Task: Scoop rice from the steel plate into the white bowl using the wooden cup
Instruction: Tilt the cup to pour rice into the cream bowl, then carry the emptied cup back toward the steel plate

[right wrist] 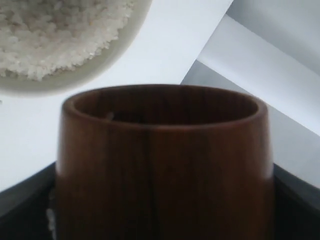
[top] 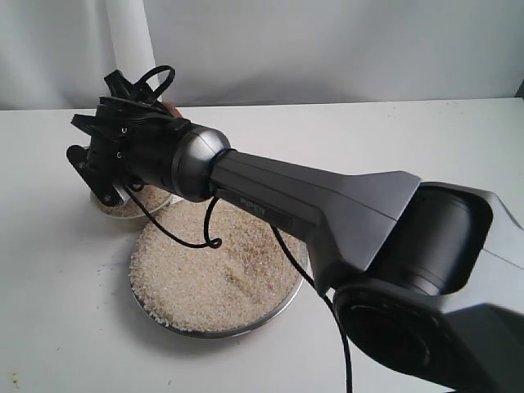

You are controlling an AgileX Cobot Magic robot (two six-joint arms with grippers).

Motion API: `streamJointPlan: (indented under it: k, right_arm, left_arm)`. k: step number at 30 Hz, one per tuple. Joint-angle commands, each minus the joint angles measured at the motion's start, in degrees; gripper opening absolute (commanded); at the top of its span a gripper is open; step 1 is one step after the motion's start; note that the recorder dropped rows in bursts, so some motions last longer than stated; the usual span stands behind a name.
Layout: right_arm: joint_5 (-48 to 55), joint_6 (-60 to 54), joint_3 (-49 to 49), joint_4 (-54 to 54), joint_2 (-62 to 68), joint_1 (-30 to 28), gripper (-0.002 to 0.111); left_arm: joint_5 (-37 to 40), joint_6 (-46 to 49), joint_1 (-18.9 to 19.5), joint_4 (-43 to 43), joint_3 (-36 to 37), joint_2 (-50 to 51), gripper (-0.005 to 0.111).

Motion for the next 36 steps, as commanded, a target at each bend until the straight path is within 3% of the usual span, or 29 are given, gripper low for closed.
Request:
streamJointPlan:
  k: [1,16,26,36]
  right_arm:
    - [1.14,2.09,0.29,1.72,-1.95,0.23,0.0]
    - [17.11,2.59,1.55,35.4,-14.26,0.13,0.0]
    - [14.28,0.13,16.77,20.17,-14.26,0.28,0.0]
    - [12.53,-3.41,20.03,6.17,-10.12,0.28,0.0]
  left_arm:
    - [-0.53,-0.21,-0.37,-0.19,-0.04,-0.14,0.0]
    - [-0.53,-0.21,-0.37,-0.19,-0.04,-0.14,0.0]
    - [-0.53,-0.21,-0.37,-0.19,-0.04,-0.14,0.0]
    - [-0.53,-0.21,-0.37,-0.19,-0.04,-0.14,0.0]
